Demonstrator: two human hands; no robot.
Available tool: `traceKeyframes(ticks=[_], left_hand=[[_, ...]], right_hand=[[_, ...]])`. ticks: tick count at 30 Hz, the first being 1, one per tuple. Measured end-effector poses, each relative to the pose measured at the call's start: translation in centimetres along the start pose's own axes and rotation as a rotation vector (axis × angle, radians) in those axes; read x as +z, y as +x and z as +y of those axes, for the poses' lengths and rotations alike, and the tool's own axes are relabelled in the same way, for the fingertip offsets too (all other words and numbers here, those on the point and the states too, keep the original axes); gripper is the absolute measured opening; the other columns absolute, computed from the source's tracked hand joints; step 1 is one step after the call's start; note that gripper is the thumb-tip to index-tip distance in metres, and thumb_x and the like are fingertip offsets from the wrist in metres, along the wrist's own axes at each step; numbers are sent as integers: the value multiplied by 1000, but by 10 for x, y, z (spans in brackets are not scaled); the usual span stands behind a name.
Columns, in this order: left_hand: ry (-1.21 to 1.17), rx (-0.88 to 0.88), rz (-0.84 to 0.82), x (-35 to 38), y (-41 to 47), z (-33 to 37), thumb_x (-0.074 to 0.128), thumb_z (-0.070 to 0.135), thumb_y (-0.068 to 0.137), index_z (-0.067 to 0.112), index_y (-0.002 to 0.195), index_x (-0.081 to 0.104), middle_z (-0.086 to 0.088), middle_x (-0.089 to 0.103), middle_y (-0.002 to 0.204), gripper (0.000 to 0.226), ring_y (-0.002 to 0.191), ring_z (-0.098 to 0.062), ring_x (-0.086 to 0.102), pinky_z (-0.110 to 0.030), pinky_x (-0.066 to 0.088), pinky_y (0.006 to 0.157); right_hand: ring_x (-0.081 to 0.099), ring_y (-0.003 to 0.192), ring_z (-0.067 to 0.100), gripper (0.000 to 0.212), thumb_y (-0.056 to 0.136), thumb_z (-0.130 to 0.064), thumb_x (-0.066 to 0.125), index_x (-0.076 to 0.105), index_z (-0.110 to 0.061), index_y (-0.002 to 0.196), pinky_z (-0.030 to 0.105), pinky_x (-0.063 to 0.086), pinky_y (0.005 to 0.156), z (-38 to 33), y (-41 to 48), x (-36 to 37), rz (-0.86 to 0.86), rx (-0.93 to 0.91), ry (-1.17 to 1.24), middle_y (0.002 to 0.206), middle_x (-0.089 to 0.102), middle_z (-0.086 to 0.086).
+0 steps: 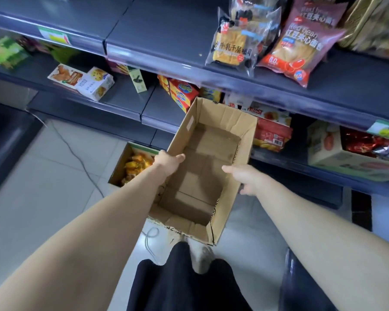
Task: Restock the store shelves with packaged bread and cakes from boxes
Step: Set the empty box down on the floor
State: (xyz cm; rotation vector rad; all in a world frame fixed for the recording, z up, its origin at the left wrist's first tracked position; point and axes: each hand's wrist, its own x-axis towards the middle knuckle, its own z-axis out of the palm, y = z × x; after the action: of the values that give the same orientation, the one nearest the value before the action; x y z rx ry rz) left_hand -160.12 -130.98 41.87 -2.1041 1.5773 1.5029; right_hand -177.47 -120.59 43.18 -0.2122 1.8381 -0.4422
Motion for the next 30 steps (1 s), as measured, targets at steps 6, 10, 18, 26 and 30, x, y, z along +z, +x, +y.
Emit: traceKeyframes(ticks=[6,10,18,26,30], left_hand=[[-14,-109,114,7,-13,-12,54,67,79,15,148,19,-9,28,152,93,137,-34,33,-49,37,107],[-117,-142,213,-13,-25,-29,57,67,76,14,145,27,-10,31,149,92,135,-34,35,-53,36,107],[-318,-259,432,-103,-56,-95,61,61,77,7,140,32,-14,37,140,88,130,-35,38,-49,36,107],[-506,-390,614,-178,-74,-179,60,58,79,8,142,29,-13,34,143,86,132,-35,35,-50,36,107],[-585,-425,636,-205,-62,-211,61,56,79,7,141,30,-13,35,143,85,131,-34,36,-48,37,107]], right_hand=[[23,143,30,83,86,-49,61,22,-13,149,51,19,116,0,-13,8,-53,5,38,157,23,7],[16,145,30,80,90,-46,57,17,-11,150,50,14,115,-18,-37,25,-81,-46,-60,158,16,8],[13,145,31,75,92,-45,53,18,-13,150,49,12,115,-73,-85,115,-217,-191,-272,159,12,7],[13,146,31,79,90,-51,53,16,-16,151,49,13,115,-107,-117,229,-360,-258,-461,159,13,6],[14,145,32,80,89,-51,55,18,-16,151,50,13,115,-121,-119,276,-381,-281,-519,159,14,7]])
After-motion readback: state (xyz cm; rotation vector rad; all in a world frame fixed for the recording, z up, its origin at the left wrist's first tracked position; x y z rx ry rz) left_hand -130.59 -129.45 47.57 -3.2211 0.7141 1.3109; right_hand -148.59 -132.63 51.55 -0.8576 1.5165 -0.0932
